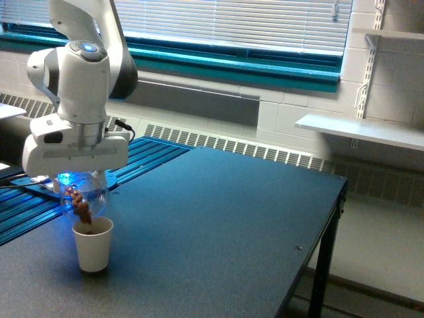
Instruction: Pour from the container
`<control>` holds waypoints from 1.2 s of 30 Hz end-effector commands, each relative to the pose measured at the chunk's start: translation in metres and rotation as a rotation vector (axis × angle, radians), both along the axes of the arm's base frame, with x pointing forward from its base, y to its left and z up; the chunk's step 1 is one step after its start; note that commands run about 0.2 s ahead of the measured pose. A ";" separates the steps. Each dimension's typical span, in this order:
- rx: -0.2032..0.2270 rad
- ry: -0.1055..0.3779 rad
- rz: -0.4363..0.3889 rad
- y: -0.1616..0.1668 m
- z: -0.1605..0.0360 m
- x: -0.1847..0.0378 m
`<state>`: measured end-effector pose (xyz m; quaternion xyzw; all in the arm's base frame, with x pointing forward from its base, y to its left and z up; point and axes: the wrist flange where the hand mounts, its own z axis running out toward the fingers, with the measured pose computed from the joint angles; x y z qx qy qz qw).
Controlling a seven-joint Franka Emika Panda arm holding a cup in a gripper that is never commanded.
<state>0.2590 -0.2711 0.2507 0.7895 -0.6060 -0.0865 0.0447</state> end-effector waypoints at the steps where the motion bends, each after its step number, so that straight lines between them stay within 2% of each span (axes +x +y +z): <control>1: 0.007 0.014 0.029 -0.004 0.004 -0.008; 4: 0.006 0.023 0.037 -0.005 0.005 -0.012; 18: -0.005 0.006 0.051 -0.014 0.015 -0.014; 36: -0.005 0.006 0.051 -0.014 0.016 -0.014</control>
